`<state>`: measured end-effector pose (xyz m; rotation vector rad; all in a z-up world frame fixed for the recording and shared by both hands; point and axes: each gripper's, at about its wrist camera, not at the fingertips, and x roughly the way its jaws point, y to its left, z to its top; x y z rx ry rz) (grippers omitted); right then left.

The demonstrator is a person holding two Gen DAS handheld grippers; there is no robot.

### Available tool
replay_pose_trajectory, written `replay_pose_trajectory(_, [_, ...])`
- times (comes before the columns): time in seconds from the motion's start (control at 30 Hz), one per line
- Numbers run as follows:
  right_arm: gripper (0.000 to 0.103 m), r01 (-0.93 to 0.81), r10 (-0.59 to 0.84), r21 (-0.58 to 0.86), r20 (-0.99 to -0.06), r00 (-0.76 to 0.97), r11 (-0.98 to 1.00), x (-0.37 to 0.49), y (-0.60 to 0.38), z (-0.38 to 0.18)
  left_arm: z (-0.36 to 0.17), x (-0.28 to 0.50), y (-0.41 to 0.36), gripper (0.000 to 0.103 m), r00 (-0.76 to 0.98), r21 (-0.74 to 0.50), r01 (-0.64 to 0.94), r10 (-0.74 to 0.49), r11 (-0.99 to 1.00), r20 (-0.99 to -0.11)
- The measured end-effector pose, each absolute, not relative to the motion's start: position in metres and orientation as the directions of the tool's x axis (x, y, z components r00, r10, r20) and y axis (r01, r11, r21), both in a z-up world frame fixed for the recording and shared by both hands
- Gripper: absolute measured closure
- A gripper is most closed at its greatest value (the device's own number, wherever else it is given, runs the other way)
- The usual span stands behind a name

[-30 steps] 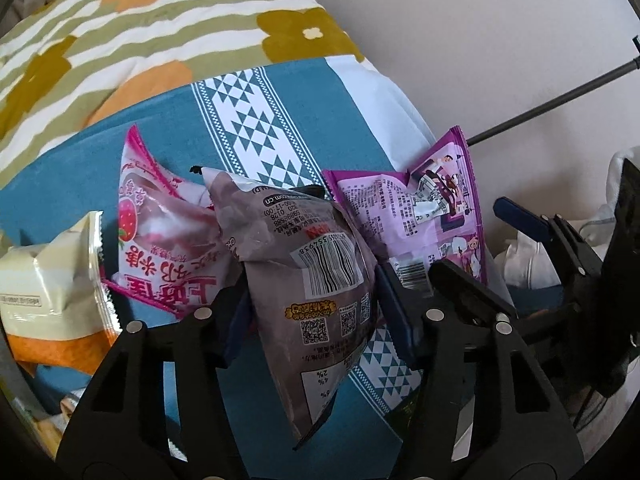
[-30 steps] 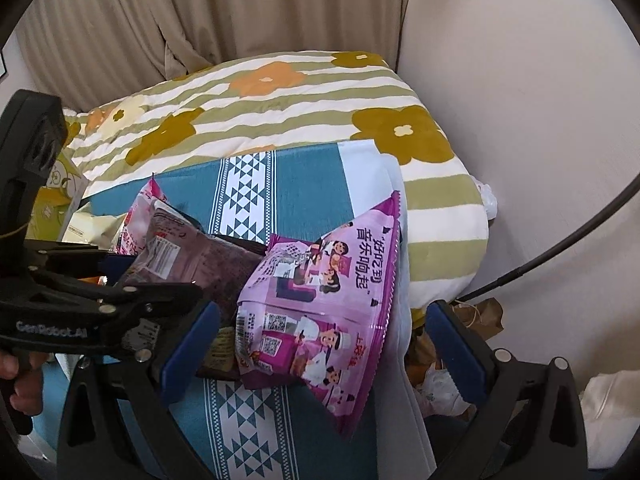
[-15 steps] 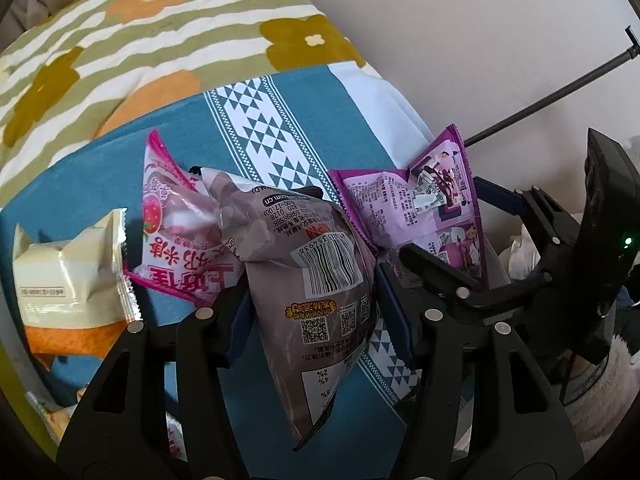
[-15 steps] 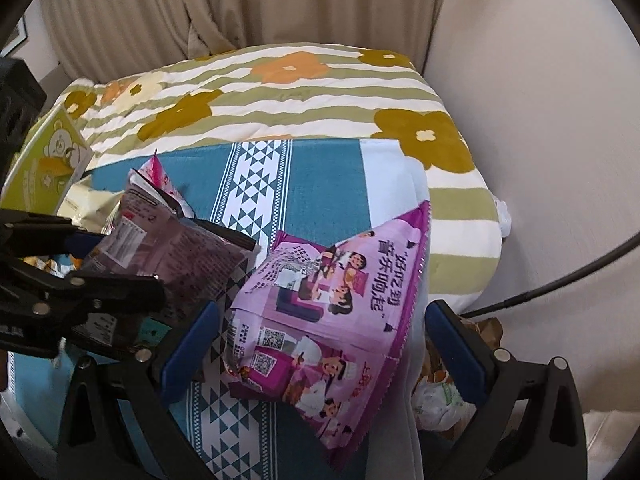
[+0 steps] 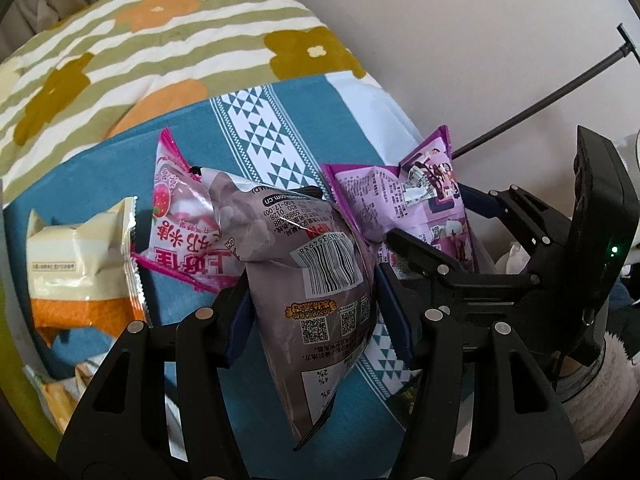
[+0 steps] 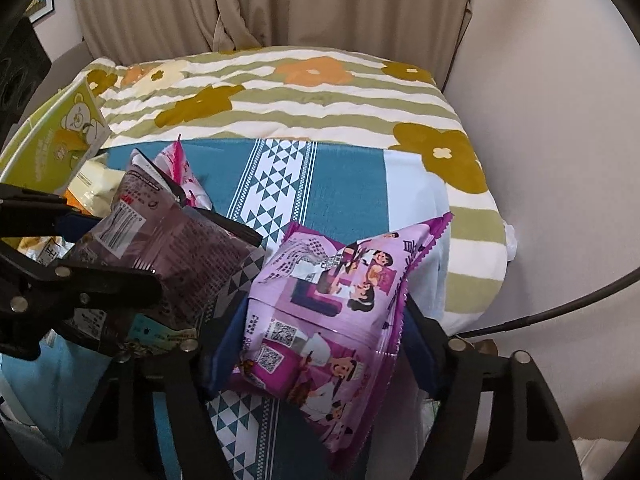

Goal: Organize snacks
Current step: 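Grasp the brown-grey bag with the left tool while the right tool grasps the purple bag, then carry the brown-grey bag over the box with the left tool while the right tool carries the purple bag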

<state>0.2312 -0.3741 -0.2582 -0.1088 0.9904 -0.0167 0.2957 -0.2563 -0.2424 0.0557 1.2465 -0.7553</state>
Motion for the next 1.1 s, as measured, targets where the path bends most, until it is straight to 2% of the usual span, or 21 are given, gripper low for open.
replay_pose_trajectory(0.27, [0.040, -0.026, -0.070, -0.106, -0.801, 0.595, 0.994, 0.201, -0.371, -0.231, -0.211, 0.266, -0.249, 0.050, 0.177, -0.341, 0.550, -0.505, 0.762, -0.845])
replay_pose_trajectory(0.63, [0.040, -0.033, -0.040, -0.089, -0.714, 0.699, 0.995, 0.141, -0.361, -0.159, -0.140, 0.206, -0.216, 0.050, 0.350, -0.312, 0.514, -0.528, 0.799, -0.773])
replay_pose_trajectory(0.87, [0.040, -0.131, 0.048, -0.077, -0.657, 0.752, 0.988, 0.117, -0.332, -0.112, -0.089, 0.178, -0.165, 0.050, 0.498, -0.262, 0.429, -0.468, 0.865, -0.730])
replay_pose_trajectory(1.1, [0.040, -0.252, 0.161, -0.064, -0.613, 0.773, 0.965, 0.121, -0.275, -0.085, -0.060, 0.167, -0.090, 0.050, 0.595, -0.229, 0.322, -0.384, 0.919, -0.706])
